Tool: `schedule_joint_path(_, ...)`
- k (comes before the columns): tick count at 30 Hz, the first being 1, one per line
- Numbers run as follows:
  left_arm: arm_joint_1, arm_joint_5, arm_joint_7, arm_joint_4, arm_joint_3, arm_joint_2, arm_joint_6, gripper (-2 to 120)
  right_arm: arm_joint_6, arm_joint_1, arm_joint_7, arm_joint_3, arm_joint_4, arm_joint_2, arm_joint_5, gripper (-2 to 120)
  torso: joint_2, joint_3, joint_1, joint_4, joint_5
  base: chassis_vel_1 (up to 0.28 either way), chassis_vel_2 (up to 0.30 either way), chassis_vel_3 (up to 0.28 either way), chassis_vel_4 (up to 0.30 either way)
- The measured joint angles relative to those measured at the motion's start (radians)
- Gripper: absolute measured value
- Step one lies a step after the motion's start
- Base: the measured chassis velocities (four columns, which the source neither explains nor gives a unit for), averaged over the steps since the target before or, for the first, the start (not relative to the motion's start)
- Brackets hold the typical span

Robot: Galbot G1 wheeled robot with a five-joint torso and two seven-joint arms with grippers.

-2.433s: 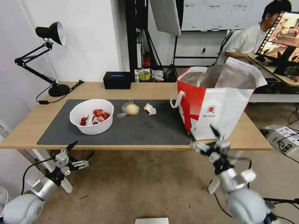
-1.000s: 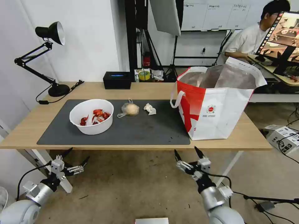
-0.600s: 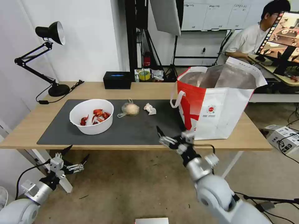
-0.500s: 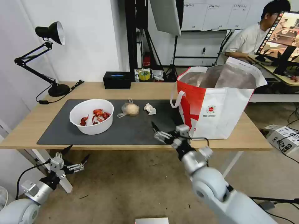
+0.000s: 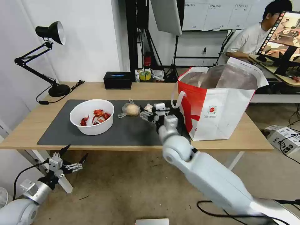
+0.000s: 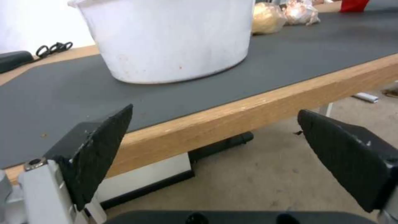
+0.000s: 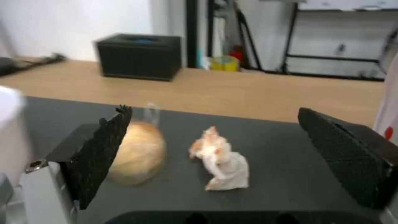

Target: Pick up the trash from the table and place it into the takeout bag.

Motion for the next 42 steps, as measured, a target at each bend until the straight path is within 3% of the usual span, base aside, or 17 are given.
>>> schedule_joint_path(6, 0.004, 0.001, 0.000, 0.005, 0.000, -0.007, -0.001, 100, -0.018, 0.053, 0.055, 0.002, -0.127, 0.066, 0.012, 100, 0.000, 0.000, 0.000, 0.0001, 0.0000, 0.000, 0.000, 0.000, 0.000)
schedule_joint_path(20, -0.012, 0.003, 0.004, 0.007, 0.012, -0.009, -0.003, 100, -0.016, 0.148, 0.034, 0.055, -0.458, 0.202, 0.030, 100, 0.000, 0.000, 0.000, -0.0002, 0.0001, 0.000, 0.000, 0.000, 0.000)
schedule_joint_path(29, -0.013, 0.002, 0.005, 0.010, 0.014, -0.007, -0.005, 100, -0.029, 0.168, -0.003, 0.077, -0.580, 0.261, 0.023, 100, 0.000, 0.000, 0.000, 0.0000, 0.0001, 0.000, 0.000, 0.000, 0.000)
schedule_joint_path(42, -0.013, 0.004, 0.006, 0.012, 0.018, -0.013, -0.008, 100, -0.059, 0.163, -0.044, 0.081, -0.599, 0.264, 0.048, 99, 0.000, 0.000, 0.000, -0.0001, 0.0002, 0.000, 0.000, 0.000, 0.000)
